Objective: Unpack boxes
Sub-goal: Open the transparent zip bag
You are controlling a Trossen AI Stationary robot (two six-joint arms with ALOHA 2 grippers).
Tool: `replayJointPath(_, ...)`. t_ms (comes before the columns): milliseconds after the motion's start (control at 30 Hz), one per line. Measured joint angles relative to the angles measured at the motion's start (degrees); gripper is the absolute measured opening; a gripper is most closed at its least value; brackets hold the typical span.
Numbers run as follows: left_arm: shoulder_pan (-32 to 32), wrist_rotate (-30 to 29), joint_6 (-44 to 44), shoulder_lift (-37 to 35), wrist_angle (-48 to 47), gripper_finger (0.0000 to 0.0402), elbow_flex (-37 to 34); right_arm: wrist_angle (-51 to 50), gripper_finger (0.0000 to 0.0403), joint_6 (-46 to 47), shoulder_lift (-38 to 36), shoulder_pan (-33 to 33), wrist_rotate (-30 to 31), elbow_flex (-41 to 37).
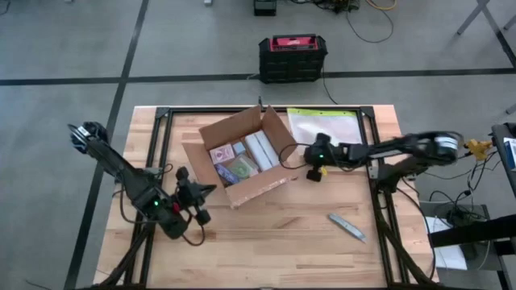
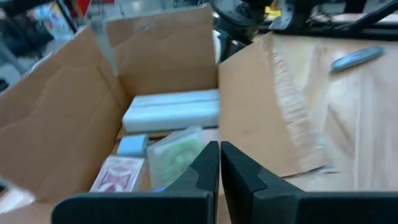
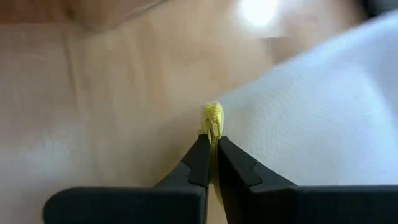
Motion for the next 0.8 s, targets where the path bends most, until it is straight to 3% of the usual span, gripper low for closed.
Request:
replayJointPath(233, 0.4, -0.6, 1.6, 3.6, 3.7, 0.0000, 0.0, -11.1, 0.0001, 3.4, -22.1, 0.2, 4.1, 6.0)
replayJointPath(400, 4.9, 0.1, 7.6, 2.2, 3.8, 0.0015, 2.3, -17.4, 0.0001, -1.2, -28.4, 0.2, 4.2, 15.6)
replayJointPath(567, 14.9, 12.5, 25.0, -0.9, 5.3, 0.0057, 7.4, -21.1, 0.0000, -6.5, -26.5, 1.9, 0.1, 24.7)
replayJointPath(700, 24.5, 29.2, 42.0, -0.6, 15.1, 0.0096, 11.3, -22.2, 0.0000, -8.1, -23.4, 6.1, -4.3, 28.6)
replayJointPath(800, 30.1, 38.1, 50.9, 1.0, 22.3, 0.0120, 13.1, -23.8, 0.0000, -9.0, -21.3, 11.3, -4.6, 30.2)
